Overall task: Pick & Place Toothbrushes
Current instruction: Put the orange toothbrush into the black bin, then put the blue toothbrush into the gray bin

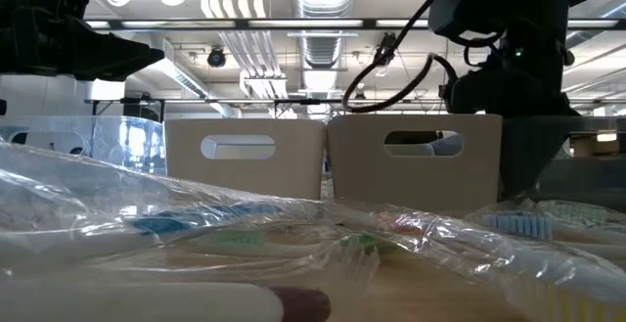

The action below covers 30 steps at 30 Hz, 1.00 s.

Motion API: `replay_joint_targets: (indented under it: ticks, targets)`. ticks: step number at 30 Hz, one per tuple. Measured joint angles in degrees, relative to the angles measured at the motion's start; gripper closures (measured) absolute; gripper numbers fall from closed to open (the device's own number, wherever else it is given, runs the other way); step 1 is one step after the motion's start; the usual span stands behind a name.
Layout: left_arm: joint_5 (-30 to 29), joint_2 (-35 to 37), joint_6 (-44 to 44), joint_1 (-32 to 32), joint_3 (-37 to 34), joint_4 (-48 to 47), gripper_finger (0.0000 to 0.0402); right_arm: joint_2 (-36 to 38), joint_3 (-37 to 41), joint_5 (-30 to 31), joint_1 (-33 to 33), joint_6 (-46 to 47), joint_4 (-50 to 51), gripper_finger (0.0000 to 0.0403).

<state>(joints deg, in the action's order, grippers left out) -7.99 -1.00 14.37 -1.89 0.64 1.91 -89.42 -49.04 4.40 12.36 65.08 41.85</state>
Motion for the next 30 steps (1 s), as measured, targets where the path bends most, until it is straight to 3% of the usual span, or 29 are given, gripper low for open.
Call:
replay_joint_targets:
  ticks: [10,20,30]
  targets:
    - [0.0,0.0,0.0,0.0,0.0,0.0,0.017,0.1,-5.5,-0.4,0.0,-1.7,7.6,0.0229]
    - [0.0,0.0,0.0,0.0,0.0,0.0,0.017,0.2,-16.1,1.0,0.1,-3.4,22.0,0.0262]
    - [0.0,0.0,0.0,0.0,0.0,0.0,0.017,0.5,-27.6,8.9,0.1,-8.5,31.2,0.0303]
